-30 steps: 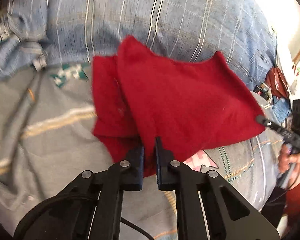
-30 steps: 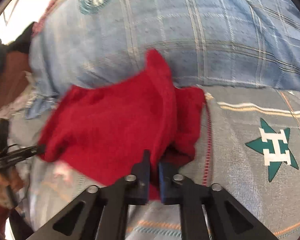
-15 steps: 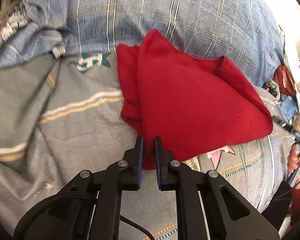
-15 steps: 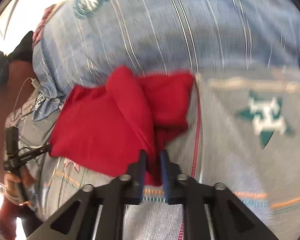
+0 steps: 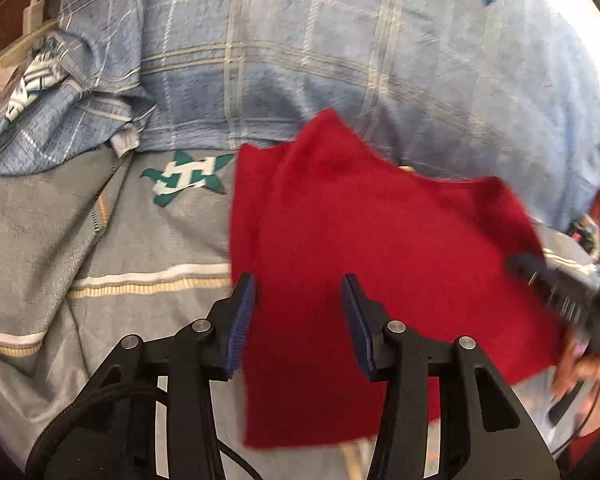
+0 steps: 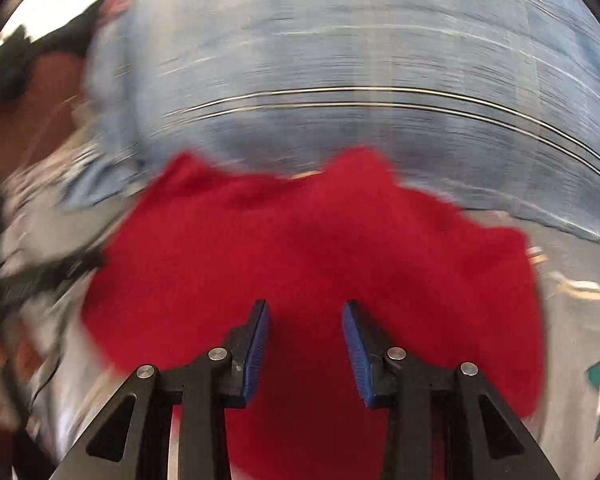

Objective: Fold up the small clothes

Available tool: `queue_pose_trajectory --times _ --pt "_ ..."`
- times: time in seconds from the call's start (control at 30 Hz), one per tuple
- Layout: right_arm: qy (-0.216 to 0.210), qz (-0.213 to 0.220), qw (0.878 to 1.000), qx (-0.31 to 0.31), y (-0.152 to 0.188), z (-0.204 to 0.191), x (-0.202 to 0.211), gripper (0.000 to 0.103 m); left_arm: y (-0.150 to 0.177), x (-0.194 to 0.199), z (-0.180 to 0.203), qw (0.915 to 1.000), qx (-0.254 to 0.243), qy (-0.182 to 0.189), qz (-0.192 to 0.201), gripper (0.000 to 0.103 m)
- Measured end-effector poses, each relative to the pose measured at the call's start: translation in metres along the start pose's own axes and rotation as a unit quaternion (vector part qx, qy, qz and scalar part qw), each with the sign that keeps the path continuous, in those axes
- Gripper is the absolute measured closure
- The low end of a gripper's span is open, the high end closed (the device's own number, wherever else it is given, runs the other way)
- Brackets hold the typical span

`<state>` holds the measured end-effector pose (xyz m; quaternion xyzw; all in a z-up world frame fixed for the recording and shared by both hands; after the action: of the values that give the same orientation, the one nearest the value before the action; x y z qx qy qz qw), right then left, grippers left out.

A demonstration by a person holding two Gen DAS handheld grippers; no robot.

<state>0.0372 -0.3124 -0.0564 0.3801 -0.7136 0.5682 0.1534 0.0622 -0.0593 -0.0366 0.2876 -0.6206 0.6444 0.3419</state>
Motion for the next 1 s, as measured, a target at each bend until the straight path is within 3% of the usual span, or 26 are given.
queue_pose_trajectory --times 0.07,0.13,0.17,0.23,0.33,0.53,0.73,0.83,0.93,1.0 --pt "0.025 0.018 0.999 -0.045 -0.02 0.036 -0.007 0.07 0.005 -0.016 -0.01 0.9997 0.021 0.008 -0.013 0.052" --pt "0.049 0.038 0.995 -0.075 -0.035 0.058 -0.008 0.065 0.005 -0.024 -0.018 0.999 0.042 0.011 -0.013 0.036" --pt "0.091 0.059 0.989 -0.096 -0.045 0.074 -0.004 0.061 0.005 -0.026 -0.022 0.9985 0.051 0.015 -0.013 0.036" --pt "0.134 0.079 0.978 -0.136 -0.052 0.101 -0.001 0.055 0.003 -0.029 -0.024 0.9981 0.056 0.022 -0.017 0.036" --pt "0.095 0.053 0.974 -0.199 -0.044 0.123 -0.012 0.055 0.003 -0.026 -0.021 0.999 0.042 0.009 -0.007 0.036" --pt "0.104 0.1 0.978 -0.15 -0.042 0.097 0.026 0.055 0.002 -0.024 -0.016 0.9996 0.027 -0.006 0.002 0.036" --pt "0.075 0.082 0.99 -0.086 -0.054 0.054 0.013 0.068 0.002 -0.023 -0.013 0.9997 0.018 -0.017 0.008 0.036" --pt "0.103 0.034 0.991 -0.083 -0.055 0.059 -0.022 0.069 0.002 -0.023 -0.012 0.9996 0.009 -0.023 0.013 0.036" --pt "0.148 -0.023 0.983 -0.105 -0.045 0.086 -0.053 0.068 0.002 -0.023 -0.009 0.9995 0.0 -0.026 0.017 0.036" --pt "0.156 -0.02 0.982 -0.1 -0.044 0.087 -0.061 0.067 0.002 -0.024 -0.009 0.9995 -0.002 -0.025 0.016 0.036"
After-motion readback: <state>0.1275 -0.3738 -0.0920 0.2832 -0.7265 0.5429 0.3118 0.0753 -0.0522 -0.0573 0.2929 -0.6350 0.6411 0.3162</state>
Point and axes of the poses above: each gripper's, at about its wrist camera, not at the fingertips, and x roughly against the way its jaws point, z to its right, y to its underside, the point moved 6 cm from there along -x, roughly the way its jaws point, and after that the axes turned 7 degrees about -y, right-handed, at the moved point
